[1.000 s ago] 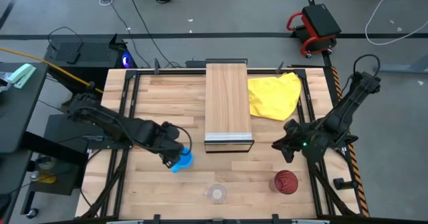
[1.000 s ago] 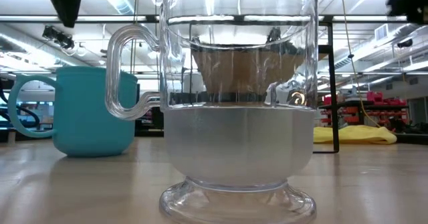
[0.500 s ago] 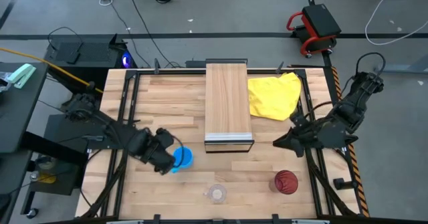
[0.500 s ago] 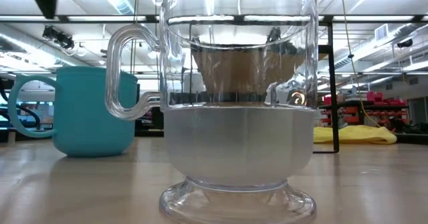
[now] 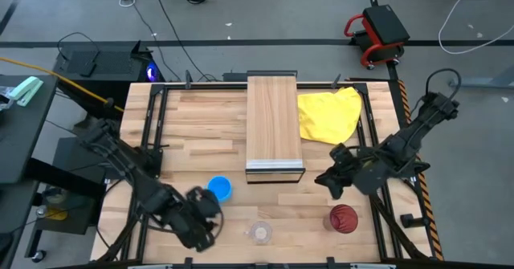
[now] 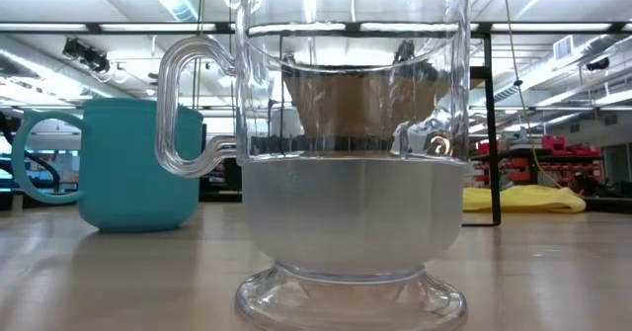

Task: Stack small to large cups/mugs on shelf
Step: Put the transparent mug on the shelf

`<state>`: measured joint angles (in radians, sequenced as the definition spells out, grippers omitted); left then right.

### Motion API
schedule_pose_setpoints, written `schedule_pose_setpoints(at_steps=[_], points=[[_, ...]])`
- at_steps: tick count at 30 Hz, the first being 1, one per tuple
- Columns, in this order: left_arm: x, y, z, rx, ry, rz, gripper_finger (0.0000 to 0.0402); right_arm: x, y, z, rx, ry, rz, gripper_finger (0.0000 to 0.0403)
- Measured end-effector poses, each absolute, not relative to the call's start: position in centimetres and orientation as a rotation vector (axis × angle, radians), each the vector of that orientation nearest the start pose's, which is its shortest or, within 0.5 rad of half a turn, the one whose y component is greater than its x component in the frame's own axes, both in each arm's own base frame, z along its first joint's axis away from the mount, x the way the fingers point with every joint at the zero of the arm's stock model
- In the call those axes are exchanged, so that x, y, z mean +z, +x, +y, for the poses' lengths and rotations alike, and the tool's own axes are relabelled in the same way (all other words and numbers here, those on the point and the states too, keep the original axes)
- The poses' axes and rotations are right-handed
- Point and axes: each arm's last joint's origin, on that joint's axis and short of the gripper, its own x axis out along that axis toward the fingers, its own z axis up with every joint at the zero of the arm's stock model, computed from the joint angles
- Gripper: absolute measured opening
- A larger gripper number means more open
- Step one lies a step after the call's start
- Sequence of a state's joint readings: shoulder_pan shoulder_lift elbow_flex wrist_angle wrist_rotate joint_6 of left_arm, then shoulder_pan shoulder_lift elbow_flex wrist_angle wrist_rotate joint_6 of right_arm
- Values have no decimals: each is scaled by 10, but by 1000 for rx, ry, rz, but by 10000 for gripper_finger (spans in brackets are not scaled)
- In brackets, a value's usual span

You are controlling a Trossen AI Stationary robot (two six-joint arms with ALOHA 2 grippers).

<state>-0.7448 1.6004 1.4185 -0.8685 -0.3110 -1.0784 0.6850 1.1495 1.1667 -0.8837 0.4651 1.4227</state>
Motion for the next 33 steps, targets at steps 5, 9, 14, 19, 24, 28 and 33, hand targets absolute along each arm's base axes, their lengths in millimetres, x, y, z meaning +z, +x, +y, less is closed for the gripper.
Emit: schedule_pose_setpoints(at_steps=[5, 9, 14, 19, 24, 28, 33], points=[[289, 278, -213, 73, -537, 960, 117, 328, 184, 130, -295, 798, 808, 86], [282, 302, -206, 69, -603, 911, 108, 321, 182, 131, -308, 725, 878, 86], [265, 330, -194, 44, -679, 933, 105, 312, 171, 135, -343, 623, 978, 86], [252, 350, -192, 42, -686, 1011, 105, 309, 162, 141, -347, 581, 1019, 86], [253, 370, -197, 60, -580, 1120, 105, 308, 157, 144, -355, 563, 1030, 86], [253, 384, -195, 136, -475, 1250, 105, 307, 155, 144, -362, 549, 1033, 86], [249, 400, -198, 119, -424, 1277, 105, 307, 156, 144, -366, 545, 1027, 86]])
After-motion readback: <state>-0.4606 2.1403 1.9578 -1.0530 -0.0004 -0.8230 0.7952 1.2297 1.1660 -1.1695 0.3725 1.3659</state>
